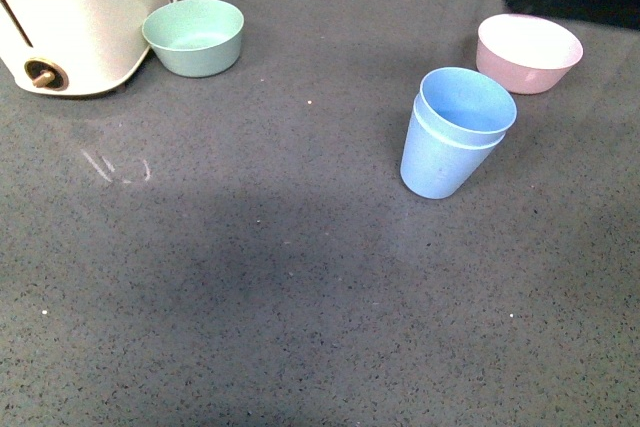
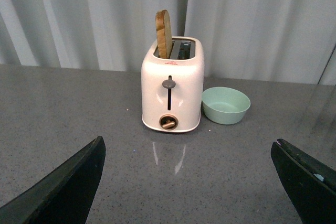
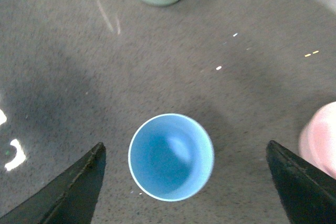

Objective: Stack blue cups with both arms

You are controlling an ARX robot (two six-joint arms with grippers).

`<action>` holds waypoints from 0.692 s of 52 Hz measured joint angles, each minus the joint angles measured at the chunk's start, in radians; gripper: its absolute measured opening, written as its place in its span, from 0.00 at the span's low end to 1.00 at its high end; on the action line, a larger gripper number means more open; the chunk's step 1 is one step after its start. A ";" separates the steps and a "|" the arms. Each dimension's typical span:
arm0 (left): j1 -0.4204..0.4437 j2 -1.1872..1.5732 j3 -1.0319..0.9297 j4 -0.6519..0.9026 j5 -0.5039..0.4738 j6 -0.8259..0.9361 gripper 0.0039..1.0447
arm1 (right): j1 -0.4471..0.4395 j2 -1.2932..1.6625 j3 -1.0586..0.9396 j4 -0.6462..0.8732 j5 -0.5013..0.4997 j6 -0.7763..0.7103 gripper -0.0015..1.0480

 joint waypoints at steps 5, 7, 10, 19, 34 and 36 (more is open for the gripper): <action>0.000 0.000 0.000 0.000 0.000 0.000 0.92 | -0.093 -0.117 -0.069 0.072 -0.046 0.064 0.91; 0.000 0.000 0.000 0.000 0.000 0.000 0.92 | -0.140 -0.171 -0.114 0.108 -0.062 0.100 0.91; 0.000 0.000 0.000 0.000 0.000 0.000 0.92 | -0.207 -0.242 -0.183 0.153 -0.093 0.154 0.91; 0.000 0.000 0.000 0.000 0.000 0.000 0.92 | -0.251 -0.317 -0.293 0.269 0.000 0.245 0.88; 0.000 0.000 0.000 0.000 0.000 0.000 0.92 | -0.150 -0.503 -0.704 0.904 0.571 0.533 0.31; 0.000 0.000 0.000 0.000 0.000 0.000 0.92 | -0.130 -0.526 -0.738 0.905 0.579 0.536 0.23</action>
